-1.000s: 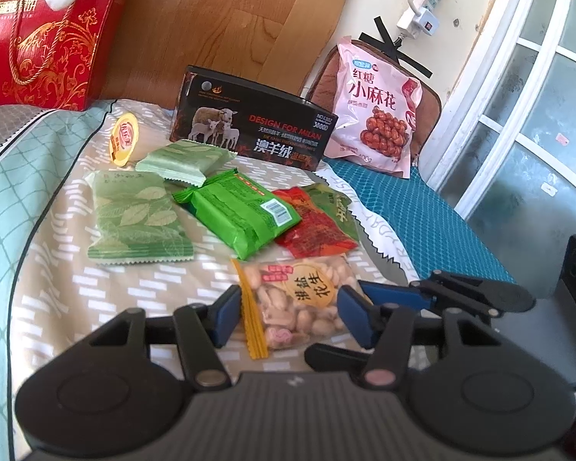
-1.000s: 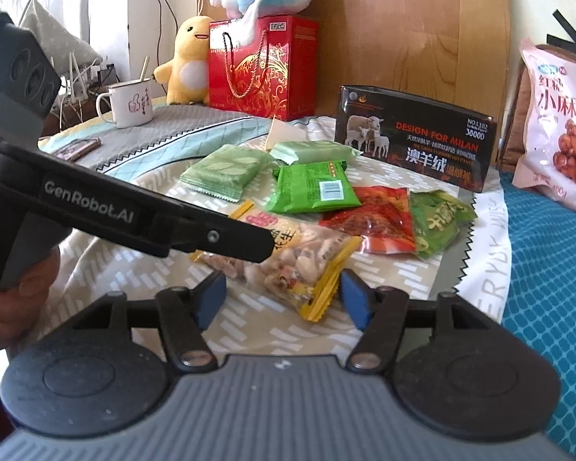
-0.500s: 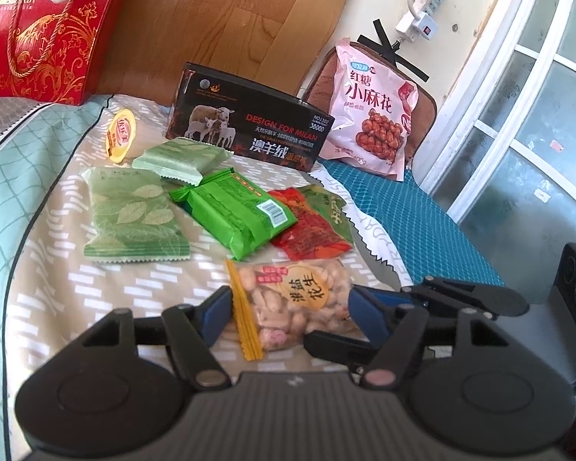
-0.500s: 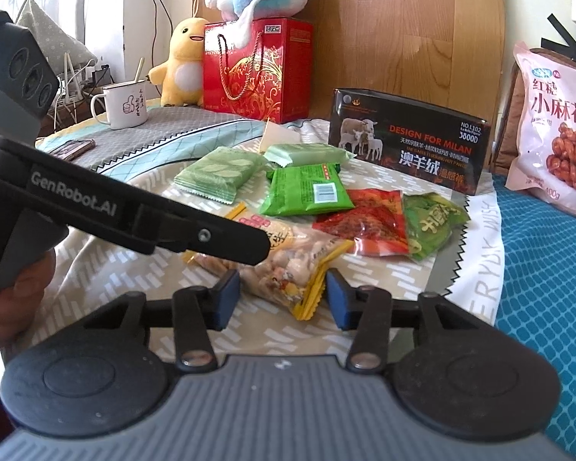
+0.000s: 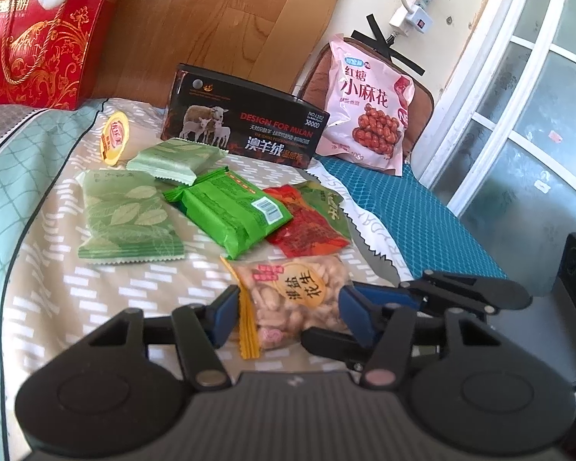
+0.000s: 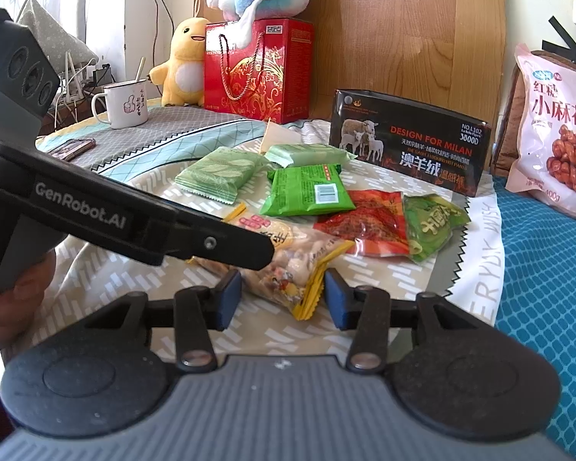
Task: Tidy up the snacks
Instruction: 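Lift the peanut bag into the black tin and release it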
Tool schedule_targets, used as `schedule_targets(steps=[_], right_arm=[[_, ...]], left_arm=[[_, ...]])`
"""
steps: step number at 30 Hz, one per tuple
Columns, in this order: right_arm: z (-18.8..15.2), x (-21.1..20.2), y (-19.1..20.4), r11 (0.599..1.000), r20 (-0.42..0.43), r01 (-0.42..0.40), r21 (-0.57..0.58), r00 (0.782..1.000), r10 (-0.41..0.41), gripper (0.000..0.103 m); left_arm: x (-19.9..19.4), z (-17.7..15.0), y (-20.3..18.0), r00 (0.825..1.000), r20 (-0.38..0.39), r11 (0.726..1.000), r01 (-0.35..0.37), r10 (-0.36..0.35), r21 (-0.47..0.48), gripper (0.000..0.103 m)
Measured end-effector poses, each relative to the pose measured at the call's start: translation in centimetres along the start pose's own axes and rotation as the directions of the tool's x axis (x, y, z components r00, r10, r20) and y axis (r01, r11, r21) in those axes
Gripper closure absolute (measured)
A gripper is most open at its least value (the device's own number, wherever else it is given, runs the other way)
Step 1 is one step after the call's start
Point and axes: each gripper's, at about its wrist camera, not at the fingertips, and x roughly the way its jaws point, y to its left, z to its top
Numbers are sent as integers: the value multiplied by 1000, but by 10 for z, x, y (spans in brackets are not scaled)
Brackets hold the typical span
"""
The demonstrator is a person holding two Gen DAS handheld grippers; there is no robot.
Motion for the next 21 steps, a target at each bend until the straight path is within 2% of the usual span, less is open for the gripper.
schedule_targets(steps=[4, 8, 11, 17, 21], right_arm=[[0, -3, 3, 1000, 14, 4, 6, 1000, -4, 61], [0, -8, 2, 1000, 33, 4, 27, 999, -5, 62], [6, -15, -4, 999, 61, 8, 46, 998, -11, 63], [42, -17, -28, 999, 156, 40, 33, 987, -45, 63], [88, 8, -64, 997, 206, 72, 14, 976, -74, 63]], left_arm=[[-3, -1, -1, 1000, 0, 1000, 12, -12, -10, 52], [-6, 1, -1, 999, -5, 998, 36, -36, -49, 52], [-11, 13, -7, 998, 17, 997, 57, -57, -41, 52], [-4, 71, -22, 996, 73, 998, 51, -55, 47, 52], [25, 140, -24, 994, 107, 994, 25, -36, 102, 52]])
